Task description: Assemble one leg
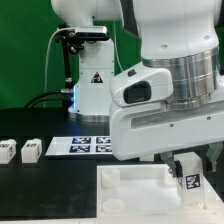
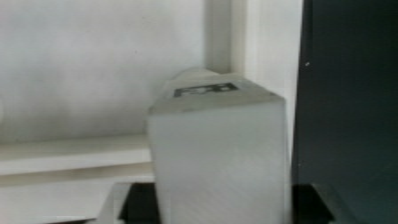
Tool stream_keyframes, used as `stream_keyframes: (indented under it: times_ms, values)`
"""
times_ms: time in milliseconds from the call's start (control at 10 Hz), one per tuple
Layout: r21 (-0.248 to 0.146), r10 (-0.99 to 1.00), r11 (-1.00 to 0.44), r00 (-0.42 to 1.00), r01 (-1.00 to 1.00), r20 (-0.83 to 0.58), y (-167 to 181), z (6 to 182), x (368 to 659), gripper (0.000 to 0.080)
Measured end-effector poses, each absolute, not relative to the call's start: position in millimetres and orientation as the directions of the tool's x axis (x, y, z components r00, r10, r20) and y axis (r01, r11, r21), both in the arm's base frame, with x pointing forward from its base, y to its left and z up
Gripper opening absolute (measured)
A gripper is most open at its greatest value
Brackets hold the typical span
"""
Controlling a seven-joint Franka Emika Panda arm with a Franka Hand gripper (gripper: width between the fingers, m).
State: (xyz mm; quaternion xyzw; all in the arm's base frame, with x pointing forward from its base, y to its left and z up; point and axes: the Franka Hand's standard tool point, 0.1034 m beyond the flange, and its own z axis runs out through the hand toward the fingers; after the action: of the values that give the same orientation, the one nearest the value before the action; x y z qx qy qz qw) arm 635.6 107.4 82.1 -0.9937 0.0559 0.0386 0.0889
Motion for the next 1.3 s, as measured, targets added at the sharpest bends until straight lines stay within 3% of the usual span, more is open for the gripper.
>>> stream_keyframes:
  times_ms: [200, 500, 600, 900, 1100, 1300]
  values:
    - [-0.141, -0.378, -0.908, 0.916, -0.395, -0.132, 104.2, 80.5, 636.8, 0.0291]
    - [-0.135, -0.691, -0.681, 0.692, -0.72, -0.207, 93.2, 78.4, 640.6, 0.0292]
    - [-0.096, -0.796, -0.555, 0.561, -0.826, -0.226, 93.9, 78.0, 639.1, 0.0292]
    - [-0.005, -0.928, -0.291, 0.283, -0.957, -0.243, 99.9, 78.7, 635.3, 0.0294]
    - [0.033, -0.959, -0.16, 0.148, -0.987, -0.242, 99.7, 79.3, 634.8, 0.0294]
    - [0.027, -0.955, -0.182, 0.17, -0.983, -0.243, 99.9, 78.9, 634.7, 0.0294]
